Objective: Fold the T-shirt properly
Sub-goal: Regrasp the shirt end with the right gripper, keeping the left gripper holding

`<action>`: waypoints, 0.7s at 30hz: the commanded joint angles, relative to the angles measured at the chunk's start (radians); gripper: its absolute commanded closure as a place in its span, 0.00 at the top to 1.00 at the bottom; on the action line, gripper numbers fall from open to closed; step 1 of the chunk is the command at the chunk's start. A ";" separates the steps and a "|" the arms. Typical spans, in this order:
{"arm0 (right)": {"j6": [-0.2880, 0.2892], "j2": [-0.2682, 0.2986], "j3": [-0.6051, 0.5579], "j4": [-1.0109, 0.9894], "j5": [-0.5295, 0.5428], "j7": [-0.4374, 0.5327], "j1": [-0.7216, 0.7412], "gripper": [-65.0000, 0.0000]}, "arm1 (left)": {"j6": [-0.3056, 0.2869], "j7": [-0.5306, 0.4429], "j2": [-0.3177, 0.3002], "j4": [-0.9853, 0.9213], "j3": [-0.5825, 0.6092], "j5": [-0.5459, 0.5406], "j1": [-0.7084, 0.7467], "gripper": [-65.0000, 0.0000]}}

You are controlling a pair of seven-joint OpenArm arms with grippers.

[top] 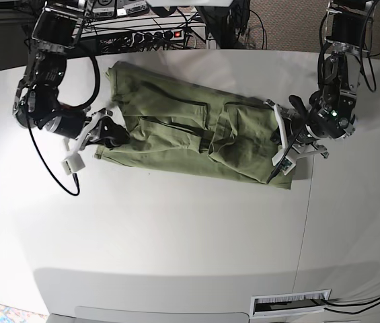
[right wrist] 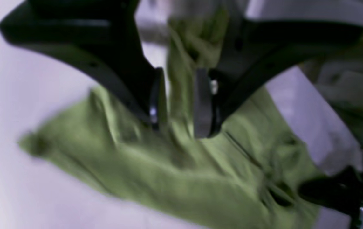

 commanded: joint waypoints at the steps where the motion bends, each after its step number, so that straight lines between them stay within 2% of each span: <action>1: 0.001 0.023 0.001 0.013 0.018 0.007 0.000 0.26 | -0.004 -0.016 -0.008 0.015 -0.006 -0.004 -0.014 0.00; 4: 0.001 0.058 0.001 0.013 0.018 0.007 -0.029 0.41 | -0.004 -0.022 -0.008 0.015 -0.006 -0.004 -0.014 0.00; 5: 0.001 0.068 0.001 0.013 0.018 0.007 -0.041 0.44 | -0.004 -0.022 -0.008 0.015 -0.006 -0.003 -0.013 0.00; 13: 0.001 0.065 -0.007 0.011 -0.014 0.032 -0.089 0.44 | -0.004 -0.023 -0.008 0.015 -0.006 -0.005 -0.013 0.00; 18: 0.001 0.064 -0.077 0.011 -0.076 0.119 -0.089 0.44 | -0.004 -0.022 -0.008 0.015 -0.006 -0.004 -0.013 0.00; 21: 0.001 0.039 -0.118 0.011 -0.121 0.155 -0.088 0.44 | -0.004 -0.022 -0.008 0.015 -0.006 -0.004 -0.013 0.00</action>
